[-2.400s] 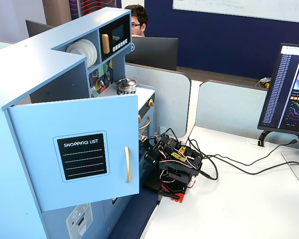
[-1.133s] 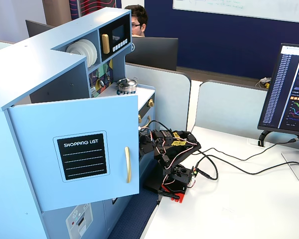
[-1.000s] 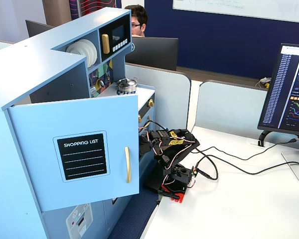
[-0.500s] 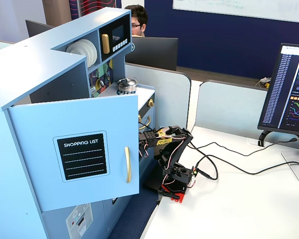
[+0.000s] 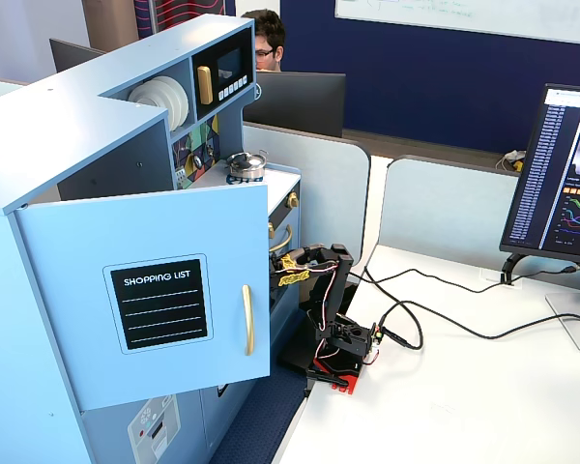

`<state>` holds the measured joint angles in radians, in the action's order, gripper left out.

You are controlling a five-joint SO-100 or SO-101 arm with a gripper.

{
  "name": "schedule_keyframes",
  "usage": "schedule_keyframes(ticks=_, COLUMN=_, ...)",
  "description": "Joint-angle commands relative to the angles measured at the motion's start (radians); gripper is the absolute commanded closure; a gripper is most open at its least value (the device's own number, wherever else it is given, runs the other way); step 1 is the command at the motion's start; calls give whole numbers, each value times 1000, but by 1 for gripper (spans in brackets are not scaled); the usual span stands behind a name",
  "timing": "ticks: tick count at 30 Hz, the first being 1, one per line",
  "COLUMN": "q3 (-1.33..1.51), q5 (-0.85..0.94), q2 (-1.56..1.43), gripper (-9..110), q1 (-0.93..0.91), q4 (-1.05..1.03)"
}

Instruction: Pick up the green pineapple from the left cabinet and place it in the green recipient

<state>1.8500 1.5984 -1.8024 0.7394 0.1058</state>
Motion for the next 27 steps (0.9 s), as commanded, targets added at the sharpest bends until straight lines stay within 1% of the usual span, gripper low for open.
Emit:
schedule_keyframes(ticks=1, q3=-135, q5=20, q2=49, gripper=56, q1=-3, q4=46)
schedule_keyframes(ticks=22, q3=-434, q5=18, q2=330, gripper=60, q1=-9, q4=21)
schedule_keyframes(ticks=24, q3=-454, q5=23, q2=345, gripper=64, q1=-6, q4=15)
schedule_keyframes(ticks=25, q3=-460, q5=35, q2=351, gripper=68, q1=-6, q4=12)
schedule_keyframes(ticks=27, q3=-457, q5=57, q2=356, gripper=84, q1=2, q4=20)
